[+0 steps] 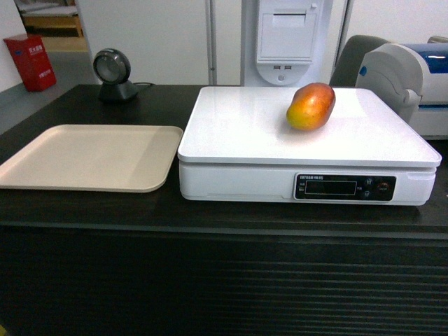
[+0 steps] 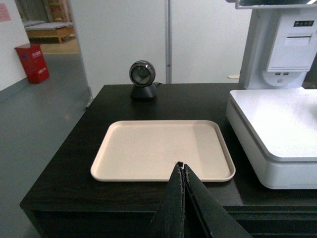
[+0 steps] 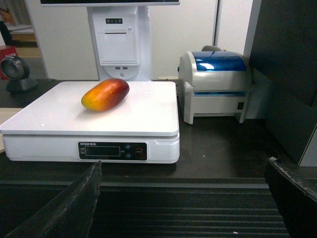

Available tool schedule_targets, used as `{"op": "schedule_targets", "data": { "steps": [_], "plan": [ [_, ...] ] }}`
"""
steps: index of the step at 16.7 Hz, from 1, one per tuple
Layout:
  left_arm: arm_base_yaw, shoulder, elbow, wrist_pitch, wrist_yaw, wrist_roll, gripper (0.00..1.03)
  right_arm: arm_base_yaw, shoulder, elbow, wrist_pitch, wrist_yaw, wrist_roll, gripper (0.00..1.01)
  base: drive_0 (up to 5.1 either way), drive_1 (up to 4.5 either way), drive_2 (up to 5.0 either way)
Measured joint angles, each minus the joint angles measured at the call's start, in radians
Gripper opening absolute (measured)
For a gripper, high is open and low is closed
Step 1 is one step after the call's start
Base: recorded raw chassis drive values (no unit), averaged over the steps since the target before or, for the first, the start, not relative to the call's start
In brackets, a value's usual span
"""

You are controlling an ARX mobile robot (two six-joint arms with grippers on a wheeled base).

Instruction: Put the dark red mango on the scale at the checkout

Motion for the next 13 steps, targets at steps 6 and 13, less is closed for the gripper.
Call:
{"op": "schedule_targets", "data": {
  "steps": [6, 13],
  "plan": [
    [-0.084, -0.185, -0.108, -0.081, -0.088, -0.002, 0.02, 0.0, 0.0, 0.0, 0.0, 0.0, 0.0, 0.98, 0.0, 0.0, 0.0],
    [-0.085, -0.367, -0.18, -0.181, -0.089, -0.002, 0.02, 0.0, 0.0, 0.0, 0.0, 0.0, 0.0, 0.98, 0.0, 0.0, 0.0]
  ]
}}
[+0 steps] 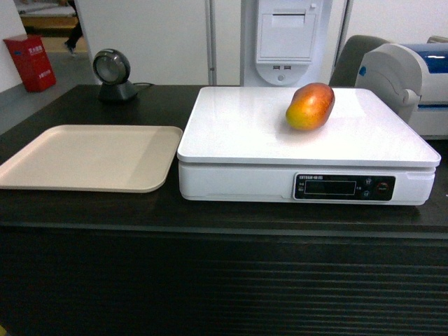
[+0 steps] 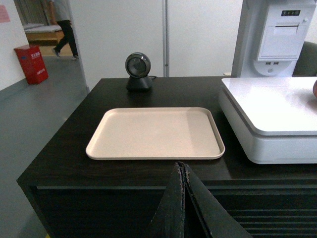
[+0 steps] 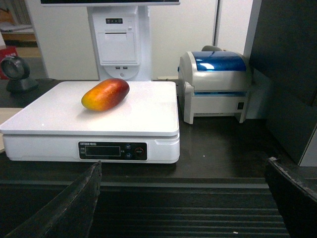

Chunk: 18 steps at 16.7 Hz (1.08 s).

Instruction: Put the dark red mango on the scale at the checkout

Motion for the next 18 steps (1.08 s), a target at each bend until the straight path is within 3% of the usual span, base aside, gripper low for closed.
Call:
{"op": "schedule_targets", "data": {
  "steps": [8, 10, 15, 18],
  "plan": [
    [0.0, -0.174, 0.0, -0.168, 0.0, 0.0, 0.02, 0.0, 0.0, 0.0, 0.0, 0.0, 0.0, 0.98, 0.0, 0.0, 0.0],
    [0.0, -0.33, 0.0, -0.355, 0.0, 0.0, 0.02, 0.0, 0.0, 0.0, 0.0, 0.0, 0.0, 0.98, 0.0, 0.0, 0.0],
    [0.0, -0.339, 0.001, -0.348, 0.0, 0.0, 0.02, 0.0, 0.0, 0.0, 0.0, 0.0, 0.0, 0.98, 0.0, 0.0, 0.0],
    [0.0, -0.339, 0.001, -0.348, 0.0, -0.001, 0.29, 0.0, 0.0, 0.0, 0.0, 0.0, 0.0, 0.98, 0.0, 0.0, 0.0]
  ]
}}
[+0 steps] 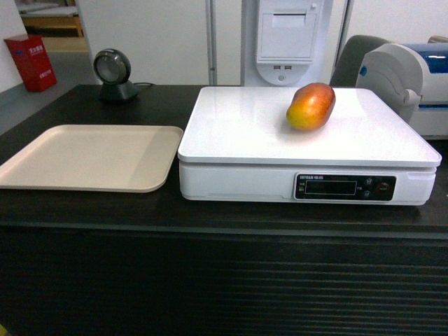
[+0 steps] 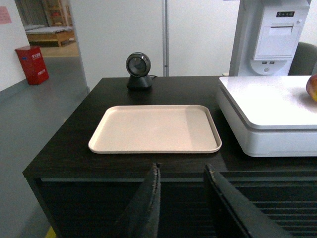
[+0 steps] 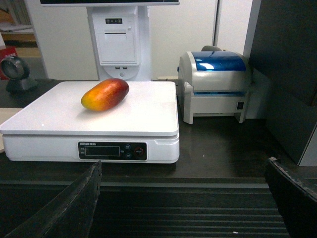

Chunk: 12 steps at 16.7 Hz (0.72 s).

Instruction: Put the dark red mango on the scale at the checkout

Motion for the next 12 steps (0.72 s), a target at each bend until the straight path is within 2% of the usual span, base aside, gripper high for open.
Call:
{"op": "schedule_targets", "data": {
  "steps": [5, 7, 12],
  "plan": [
    [0.0, 0.0, 0.0, 0.0, 0.0, 0.0, 0.83, 0.0, 0.0, 0.0, 0.0, 0.0, 0.0, 0.98, 0.0, 0.0, 0.0],
    [0.0, 0.0, 0.0, 0.0, 0.0, 0.0, 0.99, 0.0, 0.0, 0.0, 0.0, 0.0, 0.0, 0.98, 0.0, 0.0, 0.0],
    [0.0, 0.0, 0.0, 0.0, 0.0, 0.0, 0.98, 0.0, 0.0, 0.0, 0.0, 0.0, 0.0, 0.98, 0.0, 0.0, 0.0]
  ]
}}
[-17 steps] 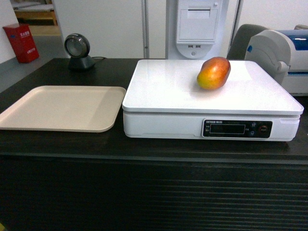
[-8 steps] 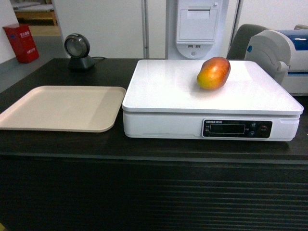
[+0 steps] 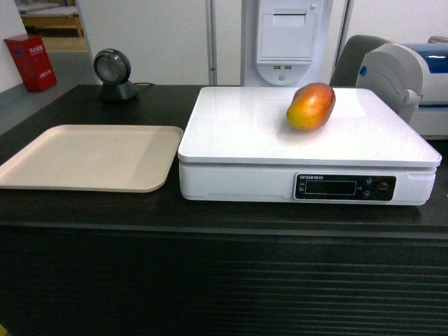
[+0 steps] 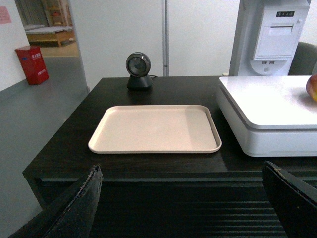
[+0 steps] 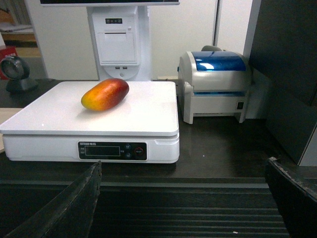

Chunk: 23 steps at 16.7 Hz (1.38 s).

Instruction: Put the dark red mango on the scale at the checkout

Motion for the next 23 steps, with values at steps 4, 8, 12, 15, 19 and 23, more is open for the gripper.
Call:
{"op": "schedule_targets", "data": {
  "steps": [4, 8, 12, 15, 19, 23],
  "plan": [
    [0.0, 0.0, 0.0, 0.0, 0.0, 0.0, 0.98, 0.0, 0.0, 0.0, 0.0, 0.0, 0.0, 0.98, 0.0, 0.0, 0.0],
    [0.0, 0.0, 0.0, 0.0, 0.0, 0.0, 0.98, 0.0, 0.0, 0.0, 0.0, 0.0, 0.0, 0.98, 0.0, 0.0, 0.0],
    [0.0, 0.0, 0.0, 0.0, 0.0, 0.0, 0.98, 0.0, 0.0, 0.0, 0.0, 0.0, 0.0, 0.98, 0.0, 0.0, 0.0],
    [0.0, 0.0, 0.0, 0.0, 0.0, 0.0, 0.98, 0.0, 0.0, 0.0, 0.0, 0.0, 0.0, 0.98, 0.0, 0.0, 0.0],
    [0.0, 0.0, 0.0, 0.0, 0.0, 0.0, 0.98, 0.0, 0.0, 0.0, 0.0, 0.0, 0.0, 0.98, 0.0, 0.0, 0.0],
    [0.0, 0.0, 0.0, 0.0, 0.0, 0.0, 0.98, 0.0, 0.0, 0.0, 0.0, 0.0, 0.0, 0.98, 0.0, 0.0, 0.0]
  ]
}}
